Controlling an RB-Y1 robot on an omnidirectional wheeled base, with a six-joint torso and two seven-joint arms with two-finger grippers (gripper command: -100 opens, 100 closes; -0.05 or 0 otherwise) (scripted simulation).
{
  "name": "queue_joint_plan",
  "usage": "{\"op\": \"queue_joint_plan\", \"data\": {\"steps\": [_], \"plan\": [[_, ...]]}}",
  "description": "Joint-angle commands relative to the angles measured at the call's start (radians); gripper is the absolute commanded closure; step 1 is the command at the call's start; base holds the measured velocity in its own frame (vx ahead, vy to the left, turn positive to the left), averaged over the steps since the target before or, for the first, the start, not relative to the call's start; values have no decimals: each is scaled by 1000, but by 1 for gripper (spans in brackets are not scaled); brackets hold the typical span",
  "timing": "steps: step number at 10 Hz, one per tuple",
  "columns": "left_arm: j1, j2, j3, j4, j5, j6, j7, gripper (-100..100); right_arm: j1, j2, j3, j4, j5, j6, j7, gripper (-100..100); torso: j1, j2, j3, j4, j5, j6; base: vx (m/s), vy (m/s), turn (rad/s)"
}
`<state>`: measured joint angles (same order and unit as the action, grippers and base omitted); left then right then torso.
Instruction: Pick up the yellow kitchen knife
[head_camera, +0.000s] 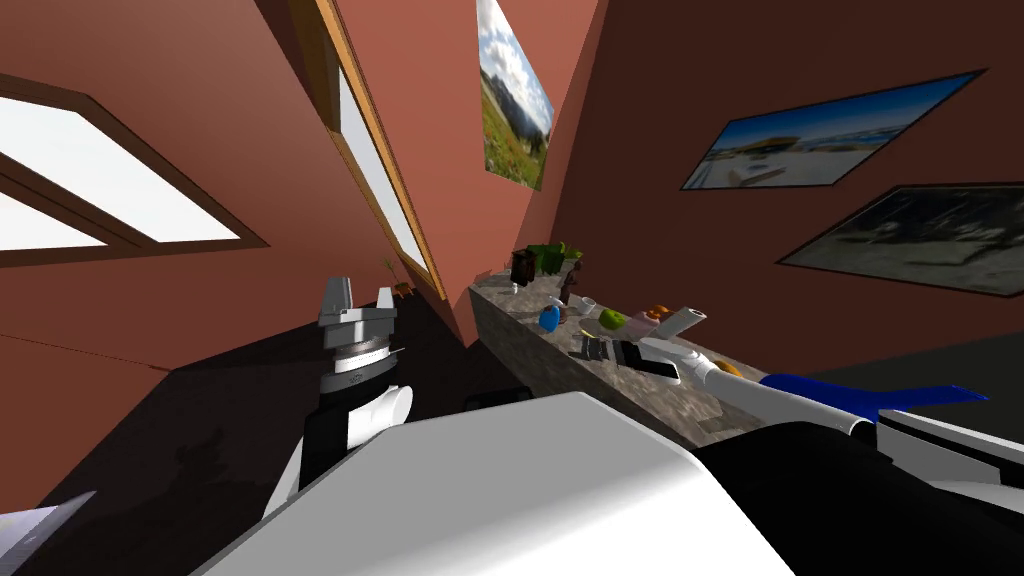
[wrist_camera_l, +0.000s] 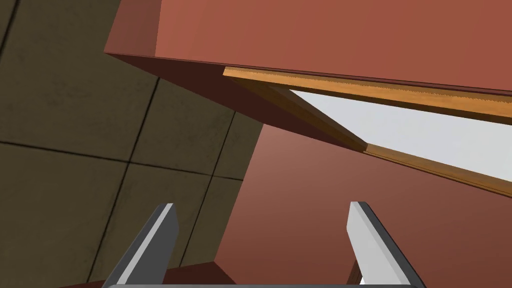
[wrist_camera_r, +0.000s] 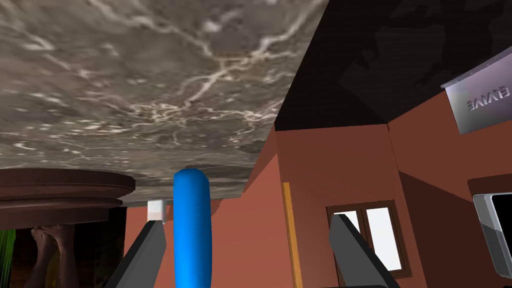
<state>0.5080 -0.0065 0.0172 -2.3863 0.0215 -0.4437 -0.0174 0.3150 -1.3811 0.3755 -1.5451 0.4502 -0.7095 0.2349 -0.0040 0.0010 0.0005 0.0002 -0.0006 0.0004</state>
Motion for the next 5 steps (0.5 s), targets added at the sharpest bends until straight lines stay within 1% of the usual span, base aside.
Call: {"op": "queue_joint_plan", "data": {"steps": [1, 2, 3, 4, 5], "plan": [[0, 0, 0, 0, 0, 0, 0, 0, -20, -26, 19, 50, 17, -18, 1, -100, 0, 0, 0, 0, 0, 0, -5, -57, 110], [0, 0, 0, 0, 0, 0, 0, 0, -34, -60, 45, 89, 40, -25, -1, -100, 0, 0, 0, 0, 0, 1, -1, -53, 146], [0, 0, 0, 0, 0, 0, 0, 0, -34, -63, 45, 90, 40, -25, -1, -100, 0, 0, 0, 0, 0, 1, -2, -47, 104], [0, 0, 0, 0, 0, 0, 0, 0, -47, -97, 70, 125, 63, -32, -3, -100, 1, 0, 0, 0, 0, 1, -4, -44, 187], [0, 0, 0, 0, 0, 0, 0, 0, -59, -127, 95, 159, 85, -38, -6, -100, 1, 0, 0, 0, 0, 1, -13, -80, 278]]}}
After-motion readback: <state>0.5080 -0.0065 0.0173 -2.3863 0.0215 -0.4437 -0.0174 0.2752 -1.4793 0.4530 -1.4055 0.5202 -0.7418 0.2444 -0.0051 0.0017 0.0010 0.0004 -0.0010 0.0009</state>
